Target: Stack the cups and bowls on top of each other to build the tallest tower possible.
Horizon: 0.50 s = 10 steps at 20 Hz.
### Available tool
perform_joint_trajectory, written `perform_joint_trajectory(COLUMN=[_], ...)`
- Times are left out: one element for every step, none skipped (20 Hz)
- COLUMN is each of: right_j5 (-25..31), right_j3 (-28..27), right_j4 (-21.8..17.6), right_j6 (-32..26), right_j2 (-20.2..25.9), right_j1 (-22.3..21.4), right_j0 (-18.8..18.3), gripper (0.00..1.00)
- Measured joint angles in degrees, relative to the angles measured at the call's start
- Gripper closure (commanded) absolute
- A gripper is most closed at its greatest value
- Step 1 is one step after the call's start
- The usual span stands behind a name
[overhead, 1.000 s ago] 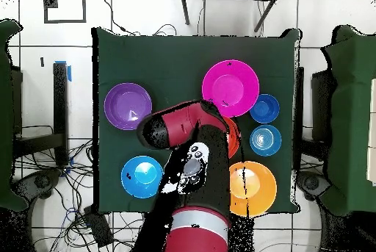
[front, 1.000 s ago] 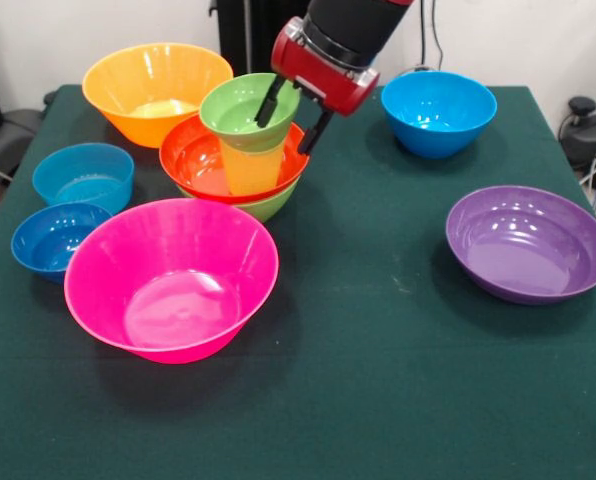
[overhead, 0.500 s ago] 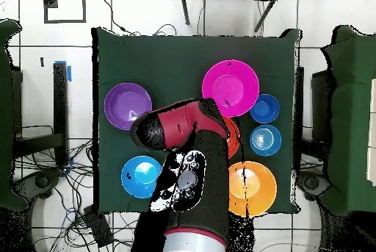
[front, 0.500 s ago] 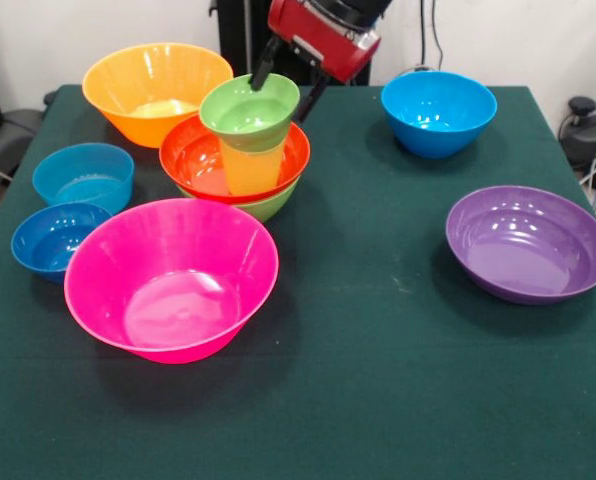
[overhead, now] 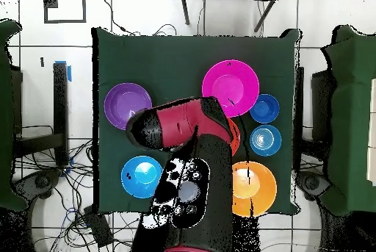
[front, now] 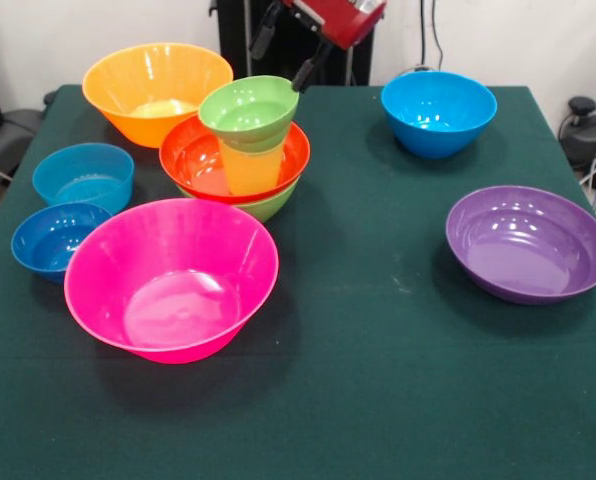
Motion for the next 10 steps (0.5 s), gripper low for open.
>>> perform_joint_trajectory(right_j5=[0.0, 0.0, 0.0, 0.0, 0.0, 0.0, 0.0, -0.2, -0.4, -0.6], right_j3=[0.0, 0.0, 0.0, 0.0, 0.0, 0.0, 0.0, 0.0, 0.0, 0.0], right_j4=[0.4, 1.1, 2.0, 2.9, 3.4, 4.1, 4.8, 6.3, 6.7, 7.1], right_j6=[0.0, 0.0, 0.0, 0.0, 0.0, 0.0, 0.0, 0.0, 0.0, 0.0], right_j2=[0.0, 0.1, 0.3, 0.5, 0.5, 0.7, 0.9, 1.1, 1.2, 1.3], right_j1=[-0.1, -0.1, -0.1, 0.0, 0.0, 0.1, 0.3, 0.5, 0.6, 0.7], right_j0=[0.0, -0.1, -0.2, -0.2, -0.2, -0.2, -0.2, -0.2, -0.2, -0.2], gripper=[0.0, 0.0, 0.0, 0.0, 0.0, 0.0, 0.0, 0.0, 0.0, 0.0])
